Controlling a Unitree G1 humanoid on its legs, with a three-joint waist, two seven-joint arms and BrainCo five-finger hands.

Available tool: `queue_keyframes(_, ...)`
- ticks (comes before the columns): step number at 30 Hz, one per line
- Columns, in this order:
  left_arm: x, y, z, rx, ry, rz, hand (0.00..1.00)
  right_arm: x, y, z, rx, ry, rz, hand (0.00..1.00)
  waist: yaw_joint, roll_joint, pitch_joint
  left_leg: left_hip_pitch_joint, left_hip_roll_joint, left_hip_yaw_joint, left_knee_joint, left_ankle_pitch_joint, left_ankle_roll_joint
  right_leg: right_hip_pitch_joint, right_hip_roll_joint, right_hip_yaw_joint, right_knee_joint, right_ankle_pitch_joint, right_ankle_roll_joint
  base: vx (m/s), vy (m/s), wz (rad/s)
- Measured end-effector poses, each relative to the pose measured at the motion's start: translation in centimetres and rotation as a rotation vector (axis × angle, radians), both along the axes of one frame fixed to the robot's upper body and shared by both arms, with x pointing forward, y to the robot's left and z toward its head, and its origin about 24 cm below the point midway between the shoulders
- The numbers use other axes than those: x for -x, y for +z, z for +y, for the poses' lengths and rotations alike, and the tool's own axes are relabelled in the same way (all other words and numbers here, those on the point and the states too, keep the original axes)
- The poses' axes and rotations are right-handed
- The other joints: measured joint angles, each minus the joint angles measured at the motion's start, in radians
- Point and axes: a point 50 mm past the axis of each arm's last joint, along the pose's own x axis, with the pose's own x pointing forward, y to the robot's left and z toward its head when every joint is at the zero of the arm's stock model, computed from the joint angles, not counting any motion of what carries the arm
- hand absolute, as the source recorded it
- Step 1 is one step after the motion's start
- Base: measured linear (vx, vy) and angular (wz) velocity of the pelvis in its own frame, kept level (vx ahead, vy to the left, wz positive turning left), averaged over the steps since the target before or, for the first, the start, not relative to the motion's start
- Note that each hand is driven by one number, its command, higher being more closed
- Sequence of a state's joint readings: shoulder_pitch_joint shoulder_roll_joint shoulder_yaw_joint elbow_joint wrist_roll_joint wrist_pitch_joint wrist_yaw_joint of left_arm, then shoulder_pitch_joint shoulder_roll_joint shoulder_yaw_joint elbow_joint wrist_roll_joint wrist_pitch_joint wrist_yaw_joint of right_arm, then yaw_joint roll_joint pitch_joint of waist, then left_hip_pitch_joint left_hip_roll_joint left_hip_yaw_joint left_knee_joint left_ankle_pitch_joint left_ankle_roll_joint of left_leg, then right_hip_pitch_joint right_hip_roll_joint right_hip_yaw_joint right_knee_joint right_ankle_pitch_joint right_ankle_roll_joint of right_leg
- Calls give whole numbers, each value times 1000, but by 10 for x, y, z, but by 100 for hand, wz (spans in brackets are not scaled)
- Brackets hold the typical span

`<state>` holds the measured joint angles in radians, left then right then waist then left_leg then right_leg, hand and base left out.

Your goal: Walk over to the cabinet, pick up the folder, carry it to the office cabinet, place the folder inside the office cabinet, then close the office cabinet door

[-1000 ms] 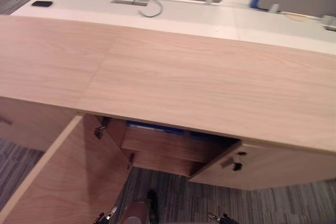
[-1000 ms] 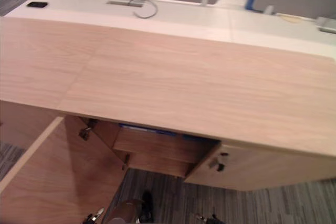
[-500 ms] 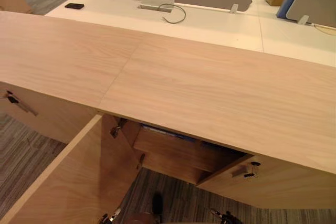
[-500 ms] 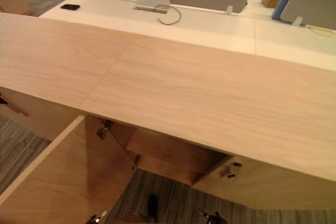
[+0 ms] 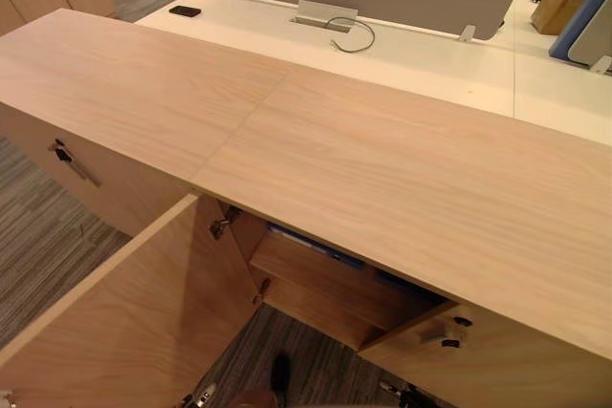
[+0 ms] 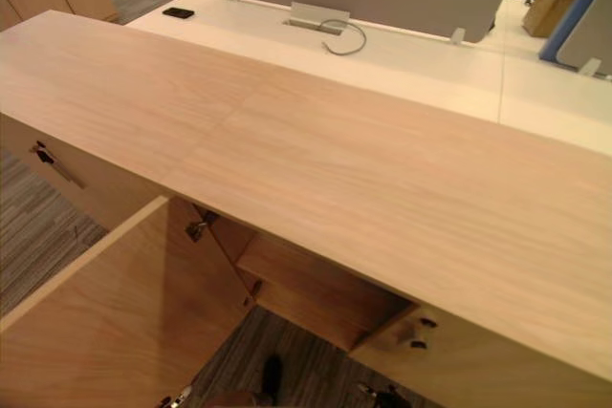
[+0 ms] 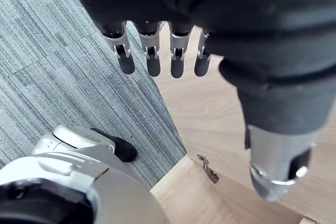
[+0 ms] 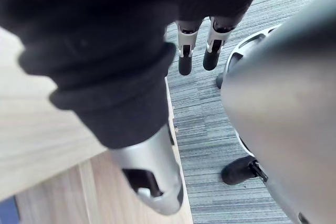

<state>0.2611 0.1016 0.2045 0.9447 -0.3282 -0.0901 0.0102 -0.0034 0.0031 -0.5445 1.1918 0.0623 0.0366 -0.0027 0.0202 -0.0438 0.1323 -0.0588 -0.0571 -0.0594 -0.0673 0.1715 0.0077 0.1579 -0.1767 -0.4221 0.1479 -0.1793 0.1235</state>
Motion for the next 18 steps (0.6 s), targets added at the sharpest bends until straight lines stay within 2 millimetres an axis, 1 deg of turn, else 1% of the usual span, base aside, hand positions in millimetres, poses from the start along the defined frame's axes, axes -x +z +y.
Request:
queue_keyframes(1,-1,0,0,-1,3,-2,0,3,-1,0,0,-2,8,0,0,-2,0,0,12,-32,-3,11,-15,13,18,-34,-2,0,0,-33,-121,52)
queue_keyframes(4,-1,0,0,8,23,-8,0,8,-1,-2,4,-6,19,0,2,-1,0,-18,22,-82,-2,29,-31,24,40,-77,-2,-1,-2,-60,-90,58)
queue_keyframes(5,-1,0,0,11,27,-10,0,9,-1,-2,4,-6,19,0,2,-1,0,-29,22,-92,-1,32,-34,25,42,-92,-2,-2,-4,-68,-34,50)
queue_keyframes(6,-2,0,-1,12,27,-13,0,9,-1,-2,4,-9,19,0,3,-2,2,-30,21,-91,-1,30,-27,27,42,-105,-2,-5,-8,-82,-9,43)
queue_keyframes(7,-6,1,-1,11,17,-24,0,9,-1,-2,3,-21,19,0,1,-5,7,-43,23,-29,5,11,-1,34,35,-134,-5,-9,-16,-111,15,50)
queue_keyframes(8,-11,3,-1,8,-8,-39,0,10,-2,-2,1,-29,21,0,0,-11,10,-57,26,67,35,-15,21,30,17,-165,-19,-12,-22,-125,36,49)
queue_keyframes(9,-16,4,0,0,-23,-52,0,11,-2,-2,2,-31,22,0,-1,-15,13,-83,32,118,92,-27,32,30,4,-182,-16,-13,-22,-111,75,51)
queue_keyframes(10,-20,6,1,-6,-41,-66,0,11,-1,-4,4,-33,22,0,-1,-16,17,-119,43,197,215,-76,37,30,-16,-202,-2,-13,-22,-26,142,48)
queue_keyframes(11,-23,8,-1,-7,-55,-84,0,13,-1,-6,9,-42,26,0,-1,-15,18,-137,57,263,345,-163,31,32,-37,-215,14,-20,-17,70,212,51)
queue_keyframes(12,-26,10,-1,-8,-62,-102,0,14,-1,-8,10,-55,28,0,-2,-11,21,-142,67,290,401,-244,29,33,-49,-228,34,-29,-7,126,220,45)
queue_keyframes(13,-26,11,-1,-10,-64,-105,0,14,-1,-8,11,-64,26,0,-2,-13,25,-149,60,290,403,-250,52,32,-56,-232,49,-35,1,124,224,40)
queue_keyframes(14,-30,12,2,-17,-75,-118,0,15,-2,-5,0,-74,26,0,-1,-18,28,-150,32,278,383,-248,57,23,-70,-233,61,-40,6,123,238,46)
queue_keyframes(15,-32,14,4,-21,-92,-125,0,14,-2,-3,-7,-84,22,0,0,-26,27,-150,-1,259,346,-236,73,16,-79,-232,55,-40,5,115,215,49)
queue_keyframes(16,-34,14,3,-20,-96,-128,0,14,-2,-4,-9,-92,21,0,-2,-28,26,-149,-15,248,333,-232,77,17,-81,-231,49,-41,3,100,170,60)
queue_keyframes(17,-35,15,2,-15,-101,-135,0,15,-2,-4,-13,-109,19,0,-4,-25,29,-147,-41,231,310,-227,79,17,-92,-230,41,-42,3,79,164,55)
queue_keyframes(18,-35,14,1,-10,-101,-137,0,14,-2,-3,-17,-110,18,0,-1,-24,29,-139,-63,218,286,-217,88,20,-103,-230,39,-42,3,76,159,48)
